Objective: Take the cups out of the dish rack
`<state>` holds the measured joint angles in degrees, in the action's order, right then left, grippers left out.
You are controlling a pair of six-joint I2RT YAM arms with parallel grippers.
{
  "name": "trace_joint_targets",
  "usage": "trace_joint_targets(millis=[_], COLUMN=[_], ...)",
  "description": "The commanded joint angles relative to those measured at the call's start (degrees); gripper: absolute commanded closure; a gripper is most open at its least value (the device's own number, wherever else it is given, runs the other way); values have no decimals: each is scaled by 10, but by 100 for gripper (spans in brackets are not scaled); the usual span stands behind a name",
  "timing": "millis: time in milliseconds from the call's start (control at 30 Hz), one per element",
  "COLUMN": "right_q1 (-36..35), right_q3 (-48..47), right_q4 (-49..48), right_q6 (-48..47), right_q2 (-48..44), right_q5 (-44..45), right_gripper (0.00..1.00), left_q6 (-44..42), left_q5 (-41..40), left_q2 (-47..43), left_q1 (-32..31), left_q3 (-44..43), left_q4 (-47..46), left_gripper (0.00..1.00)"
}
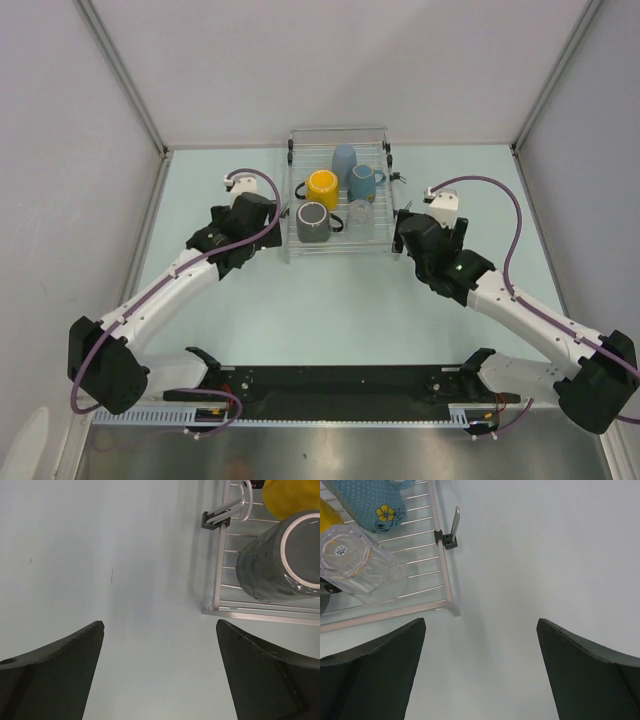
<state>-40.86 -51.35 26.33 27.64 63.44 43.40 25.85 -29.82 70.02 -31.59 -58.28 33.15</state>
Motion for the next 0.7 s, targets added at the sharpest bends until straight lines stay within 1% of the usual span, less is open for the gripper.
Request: trace_joint_targets(millis=[0,67,167,200,233,267,300,400,433,467,667], right_q1=[-8,-11,-11,-11,-12,-12,-12,-11,-11,-11,0], right_q3=[4,17,41,41,34,8,-7,-73,-88,-122,-211], right_q4=[-1,-18,-82,-103,-103,-92,-85,-69,-67,-61,-51], right_q6=[26,22,-2,-9,-21,-24,-27,-34,-36,-37,-26], right_q2=[-2,-9,-38,-40,-34,-25,3,51,83,98,210], right_q5=[45,47,12,-14,-25,-34,-45,-62,-67,-74,-119], right_gripper=[0,0,0,0,0,0,0,0,0,0,0], left_q6=[25,18,11,10,12,12,14,19,21,20,24], left_q5=[5,12,20,21,21,21,21,19,20,20,21], left_q2=[-14,-23,-31,-33,-34,-35,-38,-43,-44,-45,-54], left_q1=[-5,-5,-5,-5,-5,-5,-5,-5,-5,-5,-6], left_q3=[-8,-1,4,6,7,6,8,12,12,13,17], left_q4=[3,2,3,4,7,9,10,11,11,12,14], left_gripper=[0,0,0,0,0,0,0,0,0,0,0])
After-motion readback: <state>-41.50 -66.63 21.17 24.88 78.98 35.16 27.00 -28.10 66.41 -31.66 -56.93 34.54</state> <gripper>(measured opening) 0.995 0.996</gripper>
